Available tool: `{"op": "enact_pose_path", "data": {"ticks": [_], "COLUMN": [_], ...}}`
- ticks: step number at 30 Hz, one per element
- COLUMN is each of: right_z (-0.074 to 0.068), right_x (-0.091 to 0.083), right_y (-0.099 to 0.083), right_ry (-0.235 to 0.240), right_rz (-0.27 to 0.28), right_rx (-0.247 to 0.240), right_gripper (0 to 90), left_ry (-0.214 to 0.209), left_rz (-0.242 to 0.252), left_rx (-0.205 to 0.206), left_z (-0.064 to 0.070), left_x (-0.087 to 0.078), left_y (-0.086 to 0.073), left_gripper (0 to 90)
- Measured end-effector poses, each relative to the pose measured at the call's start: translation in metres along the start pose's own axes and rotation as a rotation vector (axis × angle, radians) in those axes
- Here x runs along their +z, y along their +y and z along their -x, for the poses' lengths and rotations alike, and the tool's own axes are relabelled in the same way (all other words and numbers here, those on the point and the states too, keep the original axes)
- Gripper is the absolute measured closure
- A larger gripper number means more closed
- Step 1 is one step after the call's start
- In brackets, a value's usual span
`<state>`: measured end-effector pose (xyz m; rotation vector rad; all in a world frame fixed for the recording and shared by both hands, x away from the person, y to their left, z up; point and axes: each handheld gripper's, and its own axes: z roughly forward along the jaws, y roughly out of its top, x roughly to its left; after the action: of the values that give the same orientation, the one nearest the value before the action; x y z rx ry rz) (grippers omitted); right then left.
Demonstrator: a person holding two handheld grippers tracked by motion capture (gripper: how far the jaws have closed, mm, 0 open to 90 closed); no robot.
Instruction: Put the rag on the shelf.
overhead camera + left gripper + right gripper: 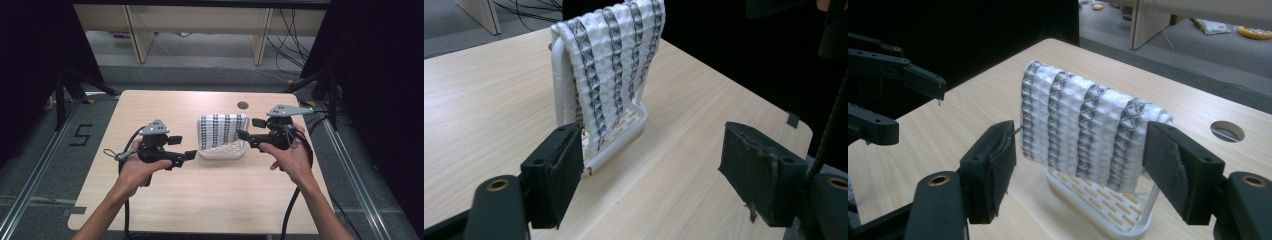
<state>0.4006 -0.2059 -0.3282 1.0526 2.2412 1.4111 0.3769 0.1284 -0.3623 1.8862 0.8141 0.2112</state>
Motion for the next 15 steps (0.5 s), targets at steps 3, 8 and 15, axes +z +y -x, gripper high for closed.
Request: {"op": "enact_pose_path", "data": {"ticks": [3, 8, 15], "right_z": [-0.001, -0.001, -0.003], "right_x": [-0.001, -0.004, -0.009], "right_y": [-0.003, -0.011, -0.025], "right_ry": [0.012, 0.015, 0.018], "right_rz": [0.01, 0.001, -0.019], "right_rx": [-0.004, -0.026, 0.004], "right_gripper": [30.5, 30.2, 30.1], "left_ry": [0.004, -0.007, -0.015], "left_rz": [-0.012, -0.01, -0.013], "left_rx": [0.009, 0.015, 0.019], "left_z": [0.004, 0.007, 0.01], "left_x": [-0.001, -0.001, -0.003], "left_y": [-0.005, -0.014, -0.027], "left_gripper": [22.8, 22.0, 21.4]}}
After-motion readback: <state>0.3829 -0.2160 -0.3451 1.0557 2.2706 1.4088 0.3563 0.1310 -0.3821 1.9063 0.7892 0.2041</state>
